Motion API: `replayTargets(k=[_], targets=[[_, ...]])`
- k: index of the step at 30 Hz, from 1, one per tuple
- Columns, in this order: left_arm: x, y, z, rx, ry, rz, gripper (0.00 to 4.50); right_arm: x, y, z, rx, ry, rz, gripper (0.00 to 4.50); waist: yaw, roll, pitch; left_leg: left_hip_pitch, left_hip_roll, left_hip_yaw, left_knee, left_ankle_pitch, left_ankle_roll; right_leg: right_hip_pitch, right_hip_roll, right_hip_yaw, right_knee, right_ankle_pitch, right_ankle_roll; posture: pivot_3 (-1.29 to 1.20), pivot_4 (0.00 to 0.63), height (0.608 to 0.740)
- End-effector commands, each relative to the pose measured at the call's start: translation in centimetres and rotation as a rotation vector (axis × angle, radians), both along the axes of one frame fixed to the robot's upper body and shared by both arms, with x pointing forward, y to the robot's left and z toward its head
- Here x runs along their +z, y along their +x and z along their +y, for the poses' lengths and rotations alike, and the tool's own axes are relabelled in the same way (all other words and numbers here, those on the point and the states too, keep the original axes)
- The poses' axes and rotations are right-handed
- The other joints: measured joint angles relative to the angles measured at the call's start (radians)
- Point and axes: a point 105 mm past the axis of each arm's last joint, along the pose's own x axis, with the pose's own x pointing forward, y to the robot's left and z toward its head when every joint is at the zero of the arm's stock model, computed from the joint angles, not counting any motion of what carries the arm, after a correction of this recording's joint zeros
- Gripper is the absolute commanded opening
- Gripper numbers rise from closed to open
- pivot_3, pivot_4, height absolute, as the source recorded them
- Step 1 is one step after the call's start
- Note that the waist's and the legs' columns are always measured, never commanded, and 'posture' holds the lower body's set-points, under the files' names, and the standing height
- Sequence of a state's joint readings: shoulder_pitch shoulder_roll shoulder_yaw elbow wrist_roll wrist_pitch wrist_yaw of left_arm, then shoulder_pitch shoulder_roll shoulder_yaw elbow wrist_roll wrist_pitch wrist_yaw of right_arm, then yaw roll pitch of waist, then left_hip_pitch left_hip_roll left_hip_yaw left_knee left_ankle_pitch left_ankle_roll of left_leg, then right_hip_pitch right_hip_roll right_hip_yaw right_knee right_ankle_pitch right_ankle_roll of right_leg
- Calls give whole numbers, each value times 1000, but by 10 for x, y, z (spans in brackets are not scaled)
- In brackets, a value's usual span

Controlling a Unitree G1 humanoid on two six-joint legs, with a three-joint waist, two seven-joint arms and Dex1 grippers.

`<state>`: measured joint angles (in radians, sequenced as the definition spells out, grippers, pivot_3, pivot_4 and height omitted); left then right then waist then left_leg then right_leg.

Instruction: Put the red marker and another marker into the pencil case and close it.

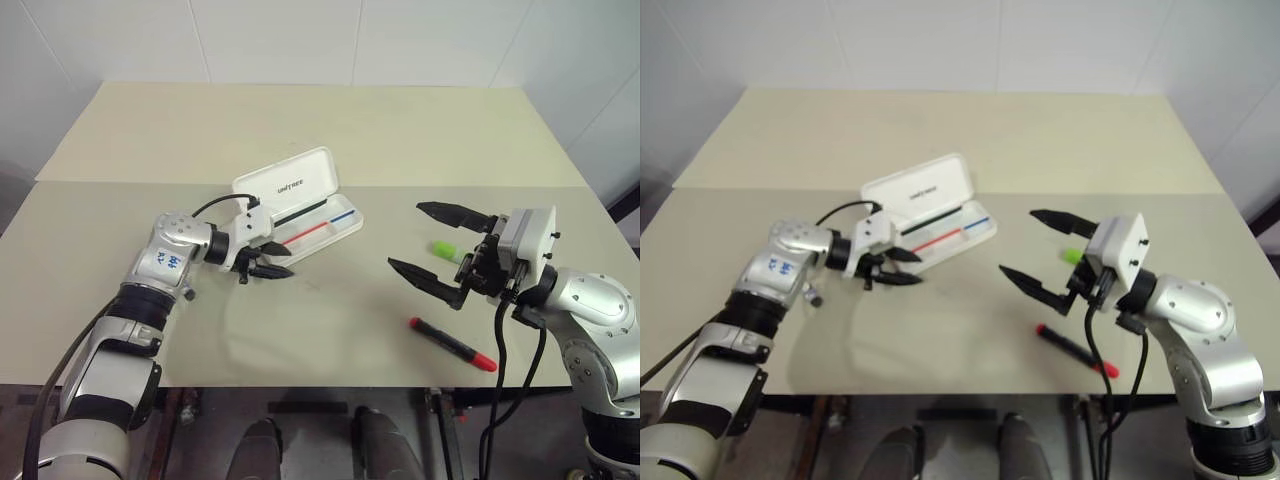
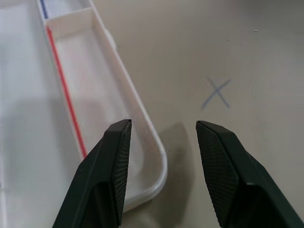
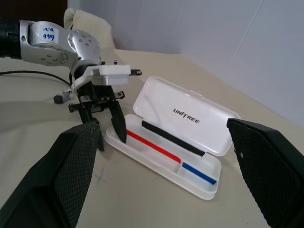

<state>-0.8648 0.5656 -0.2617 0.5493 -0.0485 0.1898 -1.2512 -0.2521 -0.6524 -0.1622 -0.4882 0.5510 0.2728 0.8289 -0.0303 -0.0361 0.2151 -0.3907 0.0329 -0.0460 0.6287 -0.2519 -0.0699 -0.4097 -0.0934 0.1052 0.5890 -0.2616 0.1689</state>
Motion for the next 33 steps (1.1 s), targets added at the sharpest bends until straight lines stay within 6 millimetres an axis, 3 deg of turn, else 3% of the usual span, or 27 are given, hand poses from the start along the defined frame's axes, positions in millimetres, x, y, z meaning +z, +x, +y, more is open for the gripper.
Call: replayTargets(k=[1, 4, 6, 12, 23, 27, 33], targets=[[-2, -6, -5, -49, 48, 47, 2184, 12, -6, 4, 11, 10, -67, 4500, 0, 0, 0, 0, 0, 0, 0, 0, 0, 0, 0, 0, 0, 0, 0, 0, 150, 740], [-3, -6, -9, -60, 63, 54, 2184, 14, -5, 4, 11, 10, -73, 4500, 0, 0, 0, 0, 0, 0, 0, 0, 0, 0, 0, 0, 0, 0, 1, 0, 150, 740], [-2, -6, -12, -60, 70, 54, 1847, 15, -5, 5, 11, 10, -79, 4500, 1, 0, 0, 0, 0, 0, -1, 0, 0, 0, 0, 0, 0, 0, 2, 0, 150, 740], [2, -1, -13, -49, 86, 33, 25, 18, -4, 5, 13, 11, -91, 4500, 2, 0, 0, 0, 0, 0, -1, -1, 1, 0, 0, 0, 0, -1, 3, 0, 150, 740], [14, -9, -19, -90, 53, -6, 25, 20, 0, 6, 30, 7, -90, 4500, 2, 0, 0, 0, 0, -1, -1, -1, 1, 0, 0, 0, 1, -2, 3, 0, 150, 740], [24, -20, -24, -125, -20, -37, 25, 18, 1, 5, 34, 1, -77, 4500, 1, 0, 0, -1, 0, -1, -1, -1, 1, 0, 0, 0, 1, -2, 3, 0, 150, 740], [15, -46, -16, -172, -10, -11, 25, 17, 1, 2, 32, -3, -66, 4500, -2, 0, 0, 0, 0, -1, 0, -1, 1, 0, 0, 0, 2, -2, 3, 0, 150, 740]])
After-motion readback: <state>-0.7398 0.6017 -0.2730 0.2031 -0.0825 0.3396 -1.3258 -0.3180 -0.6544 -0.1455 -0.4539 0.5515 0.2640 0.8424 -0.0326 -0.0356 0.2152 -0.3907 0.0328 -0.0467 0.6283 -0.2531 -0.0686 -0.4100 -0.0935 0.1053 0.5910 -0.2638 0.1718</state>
